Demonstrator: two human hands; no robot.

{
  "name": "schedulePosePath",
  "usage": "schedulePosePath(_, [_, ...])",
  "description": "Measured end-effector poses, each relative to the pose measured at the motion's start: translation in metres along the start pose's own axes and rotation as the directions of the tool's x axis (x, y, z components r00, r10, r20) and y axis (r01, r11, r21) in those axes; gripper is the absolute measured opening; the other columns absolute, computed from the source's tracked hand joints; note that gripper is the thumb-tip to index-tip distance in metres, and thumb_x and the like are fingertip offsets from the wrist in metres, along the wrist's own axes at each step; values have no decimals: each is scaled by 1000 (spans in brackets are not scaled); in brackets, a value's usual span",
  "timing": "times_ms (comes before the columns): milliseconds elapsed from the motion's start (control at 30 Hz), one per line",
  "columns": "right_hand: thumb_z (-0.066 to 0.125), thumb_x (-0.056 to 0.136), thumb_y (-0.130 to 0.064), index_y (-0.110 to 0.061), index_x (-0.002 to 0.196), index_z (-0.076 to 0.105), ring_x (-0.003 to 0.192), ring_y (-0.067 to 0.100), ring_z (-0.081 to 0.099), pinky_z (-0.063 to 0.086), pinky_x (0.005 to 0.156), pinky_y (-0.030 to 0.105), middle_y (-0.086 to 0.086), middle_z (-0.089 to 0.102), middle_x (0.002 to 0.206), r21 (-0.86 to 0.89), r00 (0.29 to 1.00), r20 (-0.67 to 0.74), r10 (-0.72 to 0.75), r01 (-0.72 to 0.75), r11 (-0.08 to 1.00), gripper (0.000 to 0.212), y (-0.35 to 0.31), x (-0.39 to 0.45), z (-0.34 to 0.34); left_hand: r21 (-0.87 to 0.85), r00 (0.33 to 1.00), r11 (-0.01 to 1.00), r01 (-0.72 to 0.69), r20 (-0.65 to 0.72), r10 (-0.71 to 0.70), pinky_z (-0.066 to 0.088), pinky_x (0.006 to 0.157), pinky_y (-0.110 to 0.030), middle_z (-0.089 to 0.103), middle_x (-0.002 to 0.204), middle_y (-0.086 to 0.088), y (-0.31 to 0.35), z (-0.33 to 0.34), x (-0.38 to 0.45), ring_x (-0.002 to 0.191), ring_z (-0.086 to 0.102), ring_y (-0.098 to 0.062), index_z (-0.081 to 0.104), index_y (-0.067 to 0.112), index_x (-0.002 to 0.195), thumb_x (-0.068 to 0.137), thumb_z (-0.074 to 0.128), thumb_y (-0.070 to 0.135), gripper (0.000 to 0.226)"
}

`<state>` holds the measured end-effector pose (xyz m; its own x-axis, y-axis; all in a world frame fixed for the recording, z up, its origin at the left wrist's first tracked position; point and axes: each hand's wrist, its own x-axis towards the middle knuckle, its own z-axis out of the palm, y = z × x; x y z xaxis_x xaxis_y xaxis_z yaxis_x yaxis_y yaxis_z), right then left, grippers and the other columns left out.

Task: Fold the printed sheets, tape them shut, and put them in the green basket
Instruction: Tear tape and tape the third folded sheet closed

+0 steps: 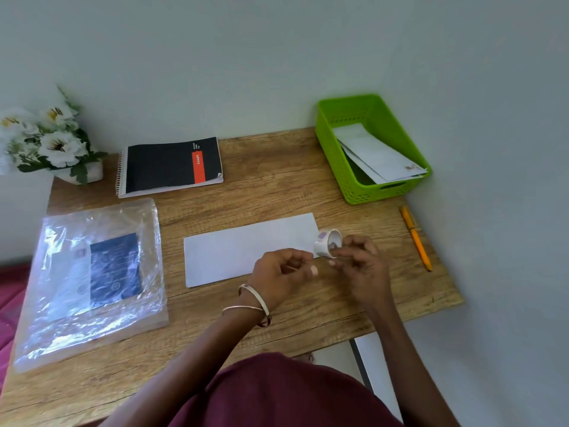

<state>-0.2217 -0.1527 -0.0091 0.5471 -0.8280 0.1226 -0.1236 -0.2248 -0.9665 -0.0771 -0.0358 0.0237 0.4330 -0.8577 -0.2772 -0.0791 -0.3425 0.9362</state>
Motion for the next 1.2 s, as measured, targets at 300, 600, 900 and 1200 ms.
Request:
schedulePosePath(300, [75, 69, 10, -22, 90, 75, 102, 12, 62, 53, 80, 25, 4, 64, 104, 161, 995, 104, 10, -27, 987, 38, -8, -8, 21, -9, 992, 999, -40, -118, 39, 56, 72, -38, 71, 77, -1, -2, -9, -3, 76, 64, -26, 73, 23, 88, 78, 74, 18, 12])
schedulePosePath(600, [74, 79, -22, -6, 99, 73, 107, 13, 61, 55, 78, 29, 8, 59, 117, 199, 980, 187, 74, -111, 974, 26, -32, -5, 15, 151, 980, 983, -100, -158, 124, 51, 68, -15, 70, 86, 12, -2, -18, -7, 80, 64, -6, 72, 27, 86, 74, 76, 15, 17])
schedulePosePath(900, [80, 71, -30, -30, 82, 75, 110, 19, 54, 52, 72, 26, -4, 58, 111, 28, 998, 40, -41, 39, 999, 13, -38, -4, 33, 214, 949, 965, -149, -242, 201, 50, 72, -22, 59, 103, 9, 5, -22, -10, 90, 56, -4, 63, 39, 92, 75, 75, 32, 22])
schedulePosePath(1200, [71, 77, -34, -24, 90, 76, 101, 22, 46, 41, 75, 23, -2, 56, 109, -325, 939, 106, -328, 345, 880, 17, -50, -7, 39, -56, 960, 984, -169, -237, 151, 46, 63, -9, 71, 91, 4, 6, -31, -15, 83, 63, 1, 72, 12, 95, 82, 68, 10, 14])
